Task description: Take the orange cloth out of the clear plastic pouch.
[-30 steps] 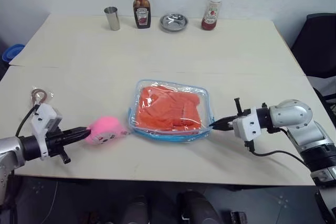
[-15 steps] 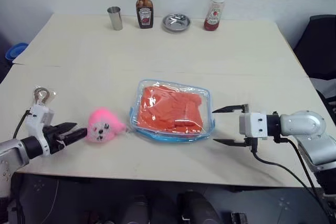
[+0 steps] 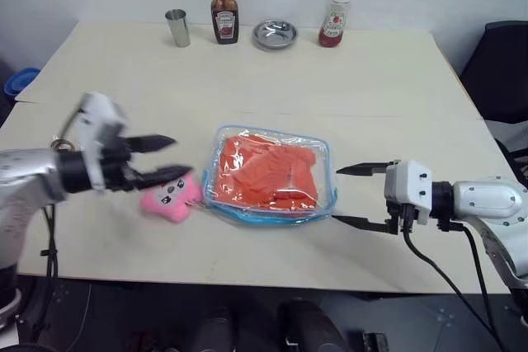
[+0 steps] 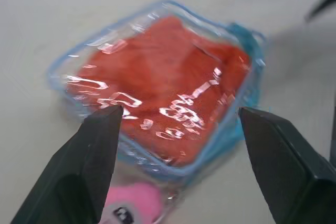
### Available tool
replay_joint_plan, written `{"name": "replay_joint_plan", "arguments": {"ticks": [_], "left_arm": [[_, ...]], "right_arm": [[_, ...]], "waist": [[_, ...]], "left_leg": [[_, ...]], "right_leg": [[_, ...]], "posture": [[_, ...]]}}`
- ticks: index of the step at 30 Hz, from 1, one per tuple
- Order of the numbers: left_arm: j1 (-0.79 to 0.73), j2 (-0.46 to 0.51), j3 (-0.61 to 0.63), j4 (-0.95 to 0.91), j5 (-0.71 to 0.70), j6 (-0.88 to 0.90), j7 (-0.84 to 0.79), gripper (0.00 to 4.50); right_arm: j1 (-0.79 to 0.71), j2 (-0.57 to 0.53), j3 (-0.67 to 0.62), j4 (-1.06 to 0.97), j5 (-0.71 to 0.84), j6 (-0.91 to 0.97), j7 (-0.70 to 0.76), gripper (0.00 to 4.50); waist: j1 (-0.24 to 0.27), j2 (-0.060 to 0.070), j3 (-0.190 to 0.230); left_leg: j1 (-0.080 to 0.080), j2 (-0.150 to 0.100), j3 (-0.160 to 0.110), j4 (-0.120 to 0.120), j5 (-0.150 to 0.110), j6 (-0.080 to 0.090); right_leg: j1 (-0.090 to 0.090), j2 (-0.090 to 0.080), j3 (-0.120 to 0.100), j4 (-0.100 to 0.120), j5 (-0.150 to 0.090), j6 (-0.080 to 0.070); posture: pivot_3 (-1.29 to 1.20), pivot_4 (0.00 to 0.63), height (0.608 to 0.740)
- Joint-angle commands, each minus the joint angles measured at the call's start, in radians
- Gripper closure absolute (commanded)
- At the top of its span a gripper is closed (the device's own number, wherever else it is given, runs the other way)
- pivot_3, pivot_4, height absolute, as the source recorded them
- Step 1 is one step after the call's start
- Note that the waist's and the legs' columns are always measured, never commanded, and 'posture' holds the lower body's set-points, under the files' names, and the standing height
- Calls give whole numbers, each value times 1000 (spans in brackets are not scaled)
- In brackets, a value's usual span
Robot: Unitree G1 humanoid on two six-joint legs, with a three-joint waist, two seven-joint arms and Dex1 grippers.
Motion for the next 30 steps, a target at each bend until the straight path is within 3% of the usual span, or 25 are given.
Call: {"name": "replay_joint_plan", "arguments": {"ticks": [1, 7, 12, 21, 24, 30], "left_arm": [[-30, 9, -162, 34, 205, -266, -70, 767], [-116, -57, -320, 218, 440, -589, -86, 767], [-155, -128, -350, 247, 487, -634, -96, 767], [-136, -132, -361, 239, 522, -631, -135, 767], [-127, -135, -357, 243, 531, -632, -134, 1309], [-110, -139, -349, 270, 547, -660, -125, 3110]], "right_arm": [[22, -22, -32, -77, 60, 62, 17, 183], [62, -20, -35, -143, 84, 122, 10, 183], [79, -14, -40, -166, 71, 139, -13, 183], [70, -6, -32, -150, 55, 130, -36, 183], [66, -4, -28, -147, 52, 126, -38, 138], [59, -5, -31, -144, 59, 128, -30, 138]], "waist": [[1, 0, 0], [6, 0, 0], [7, 0, 0], [6, 0, 0], [5, 0, 0], [6, 0, 0]], "left_leg": [[0, 0, 0, 0, 0, 0], [0, 0, 0, 1, 0, 2], [-1, 0, 0, 2, 0, 2], [-1, 0, 0, 2, 0, 1], [-1, 0, 0, 2, 0, 1], [-1, 0, 0, 2, 0, 1]], "right_leg": [[0, 1, 0, 1, 0, 0], [0, 1, 1, 2, 0, 0], [0, 0, 1, 1, 0, 0], [0, 0, 1, 2, 0, 0], [0, 0, 1, 2, 0, 0], [0, 0, 1, 2, 0, 0]], "posture": [[0, 150, 740], [0, 150, 740], [0, 150, 740], [0, 150, 740], [0, 150, 740], [0, 150, 740]]}}
